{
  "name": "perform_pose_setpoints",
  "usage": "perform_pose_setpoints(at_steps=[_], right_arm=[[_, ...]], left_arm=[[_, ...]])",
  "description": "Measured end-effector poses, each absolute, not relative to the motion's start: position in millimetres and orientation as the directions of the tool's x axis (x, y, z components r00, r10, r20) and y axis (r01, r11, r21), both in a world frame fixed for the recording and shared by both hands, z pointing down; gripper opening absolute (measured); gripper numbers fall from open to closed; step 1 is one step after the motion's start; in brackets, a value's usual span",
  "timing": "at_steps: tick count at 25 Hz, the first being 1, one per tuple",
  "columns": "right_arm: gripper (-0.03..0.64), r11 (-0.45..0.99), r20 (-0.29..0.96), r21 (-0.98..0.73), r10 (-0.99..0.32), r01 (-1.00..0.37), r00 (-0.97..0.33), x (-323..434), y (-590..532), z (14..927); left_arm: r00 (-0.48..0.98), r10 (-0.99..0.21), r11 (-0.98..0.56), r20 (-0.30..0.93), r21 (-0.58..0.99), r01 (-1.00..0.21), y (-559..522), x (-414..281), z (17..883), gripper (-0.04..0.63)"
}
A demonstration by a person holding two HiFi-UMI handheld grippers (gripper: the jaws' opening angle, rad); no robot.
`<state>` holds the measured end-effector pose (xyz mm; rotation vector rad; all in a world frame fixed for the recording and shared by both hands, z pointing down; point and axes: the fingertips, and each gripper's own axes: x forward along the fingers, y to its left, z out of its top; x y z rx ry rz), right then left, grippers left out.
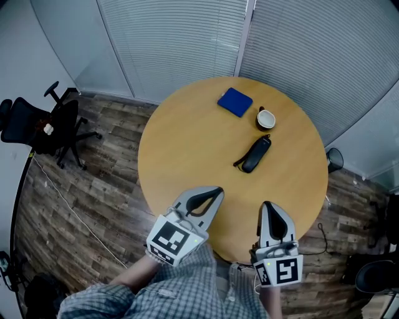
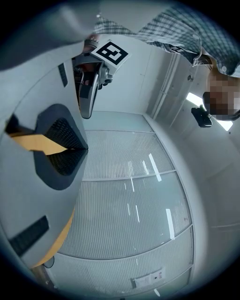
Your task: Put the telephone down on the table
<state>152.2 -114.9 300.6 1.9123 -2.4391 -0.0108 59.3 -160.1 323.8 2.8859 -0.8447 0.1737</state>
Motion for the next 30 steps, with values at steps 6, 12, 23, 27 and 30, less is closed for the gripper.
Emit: perform_pose_setpoints(at_steps=[6, 12, 23, 27, 30], right_arm=[[0.011, 0.237, 0.033, 0.031, -0.971, -0.971, -0.236, 154.6, -115.9, 303.1], [0.011, 0.236, 0.041, 0.027, -0.971, -0.971, -0.235, 152.4, -118.6, 304.1], [0.009, 0.22, 0.035, 0.03, -0.975, -0.975, -0.219, 156.6, -117.6, 303.8], [0.011, 0.216, 0.04, 0.028, -0.976, -0.976, -0.214, 160.2, -118.1, 305.4], [0.011, 0.215, 0.042, 0.029, -0.976, -0.976, -0.214, 160.5, -119.6, 306.0]], left_arm=[[0.835, -0.526, -0.837, 0.159, 0.078, -0.542, -162.2, 62.1, 328.8, 0.006], [0.838, -0.522, -0.84, 0.158, 0.078, -0.538, -164.5, 62.1, 327.7, 0.006], [0.835, -0.53, -0.835, 0.148, 0.077, -0.544, -165.1, 62.4, 326.9, 0.006], [0.833, -0.533, -0.834, 0.147, 0.076, -0.547, -166.4, 64.6, 326.8, 0.006], [0.833, -0.533, -0.834, 0.148, 0.077, -0.547, -168.1, 64.9, 327.2, 0.006]])
